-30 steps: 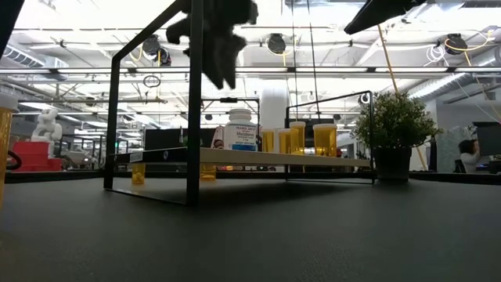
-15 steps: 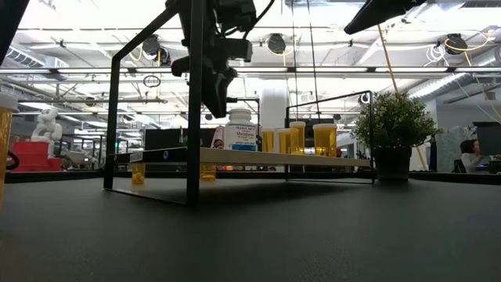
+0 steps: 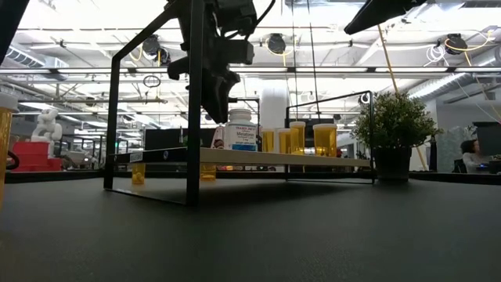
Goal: Pick and place medicine bottles onto shelf by color
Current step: Put the white pill bottle on the shelf
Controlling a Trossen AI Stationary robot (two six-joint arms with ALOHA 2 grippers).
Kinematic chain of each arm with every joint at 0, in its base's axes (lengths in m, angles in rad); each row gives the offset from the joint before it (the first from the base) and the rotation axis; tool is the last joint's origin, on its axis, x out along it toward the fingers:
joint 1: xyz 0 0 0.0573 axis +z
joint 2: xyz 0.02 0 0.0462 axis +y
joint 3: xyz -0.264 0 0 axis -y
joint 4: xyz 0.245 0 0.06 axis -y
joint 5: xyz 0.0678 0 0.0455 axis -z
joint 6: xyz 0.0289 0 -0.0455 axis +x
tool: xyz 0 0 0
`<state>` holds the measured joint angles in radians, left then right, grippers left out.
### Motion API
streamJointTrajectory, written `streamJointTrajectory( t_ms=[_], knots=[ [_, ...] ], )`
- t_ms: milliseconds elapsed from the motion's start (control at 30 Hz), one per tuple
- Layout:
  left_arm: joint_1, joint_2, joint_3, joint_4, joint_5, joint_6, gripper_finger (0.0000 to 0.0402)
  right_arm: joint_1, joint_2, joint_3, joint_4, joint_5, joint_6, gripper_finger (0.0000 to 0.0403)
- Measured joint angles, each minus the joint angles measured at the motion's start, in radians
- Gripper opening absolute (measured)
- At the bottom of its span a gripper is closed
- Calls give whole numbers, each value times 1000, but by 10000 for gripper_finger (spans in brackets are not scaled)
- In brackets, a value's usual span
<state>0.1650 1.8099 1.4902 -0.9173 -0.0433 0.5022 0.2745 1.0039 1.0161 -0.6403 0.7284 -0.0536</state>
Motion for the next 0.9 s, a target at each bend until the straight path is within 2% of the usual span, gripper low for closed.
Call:
streamJointTrajectory(
  t_ms=[533, 733, 900],
  knots=[
    [-24, 0, 0, -24, 45, -9, 120, 0, 0, 0, 0, 0, 0, 215],
    [-15, 0, 0, -22, -13, -62, 120, 0, 0, 0, 0, 0, 0, 215],
    [11, 6, -15, -5, -19, -59, 120, 0, 0, 0, 0, 0, 0, 215]
  ],
)
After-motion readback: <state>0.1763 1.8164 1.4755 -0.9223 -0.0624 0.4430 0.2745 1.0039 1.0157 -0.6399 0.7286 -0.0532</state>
